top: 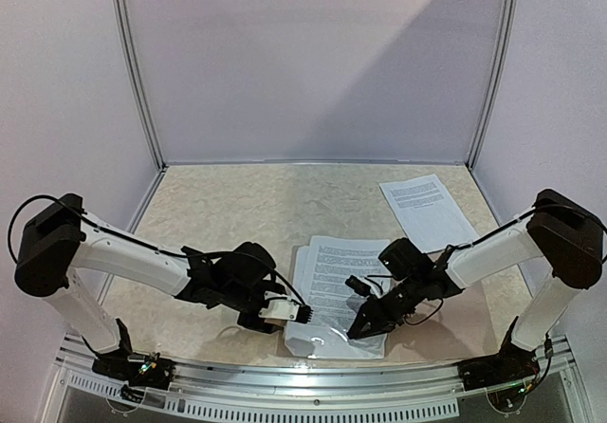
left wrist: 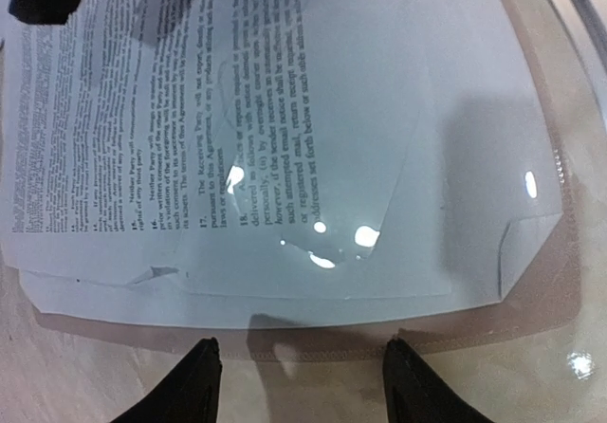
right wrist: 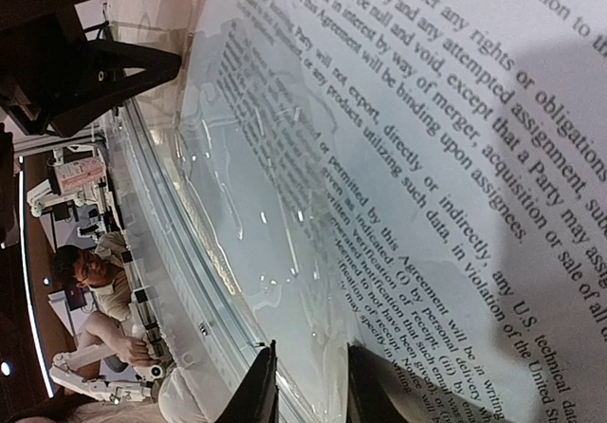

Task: Put the files into the folder
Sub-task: Insert the folder to form pockets on the folder.

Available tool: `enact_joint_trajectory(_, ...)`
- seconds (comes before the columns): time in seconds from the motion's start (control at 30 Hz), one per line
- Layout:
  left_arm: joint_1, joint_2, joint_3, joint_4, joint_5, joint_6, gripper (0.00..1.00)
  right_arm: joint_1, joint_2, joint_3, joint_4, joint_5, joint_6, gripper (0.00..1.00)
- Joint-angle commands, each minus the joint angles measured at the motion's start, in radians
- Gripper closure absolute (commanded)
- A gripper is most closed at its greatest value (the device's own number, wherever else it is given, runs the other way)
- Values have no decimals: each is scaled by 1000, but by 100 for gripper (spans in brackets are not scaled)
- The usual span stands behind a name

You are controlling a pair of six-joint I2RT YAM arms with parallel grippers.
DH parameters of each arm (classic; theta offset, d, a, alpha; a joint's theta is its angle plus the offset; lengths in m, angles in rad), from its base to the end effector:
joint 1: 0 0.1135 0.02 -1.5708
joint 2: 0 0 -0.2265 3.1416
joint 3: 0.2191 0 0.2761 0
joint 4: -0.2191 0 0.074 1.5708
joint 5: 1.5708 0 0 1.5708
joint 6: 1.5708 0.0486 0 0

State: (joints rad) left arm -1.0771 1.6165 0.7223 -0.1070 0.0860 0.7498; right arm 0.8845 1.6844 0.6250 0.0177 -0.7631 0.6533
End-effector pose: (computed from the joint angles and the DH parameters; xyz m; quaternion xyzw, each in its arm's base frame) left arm 0.1441 -0.2766 0.0641 0.7664 0.5763 -0.0864 0.2702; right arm 0.1546 0.2417 0.0387 0.2000 -0.8786 -0.4270 0.0755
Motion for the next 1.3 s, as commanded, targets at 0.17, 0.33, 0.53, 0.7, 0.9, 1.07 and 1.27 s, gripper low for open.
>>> enact_joint_trajectory(0.17,-15,52,-16,-75,-51,-7,40,13,24,-18,38,6,27,89)
enact_joint_trajectory(0.33,47,29,84,-194,-4,-19,37,31,55,37,17,26,-35,100)
enact_joint_trajectory(0.53,116,-39,218,-400,245,63,28,42,23,100,-4,107,-221,100)
enact_joint_trajectory(0.7,117,18,284,-407,349,74,25,42,33,172,-18,126,-343,100)
enact_joint_trajectory(0.9,153,115,339,-393,406,104,24,46,50,201,11,118,-397,100)
enact_joint_trajectory(1.07,205,151,390,-391,479,118,24,48,43,207,19,103,-421,100)
enact_joint_trajectory(1.27,233,127,413,-449,564,186,24,48,53,214,20,82,-429,100)
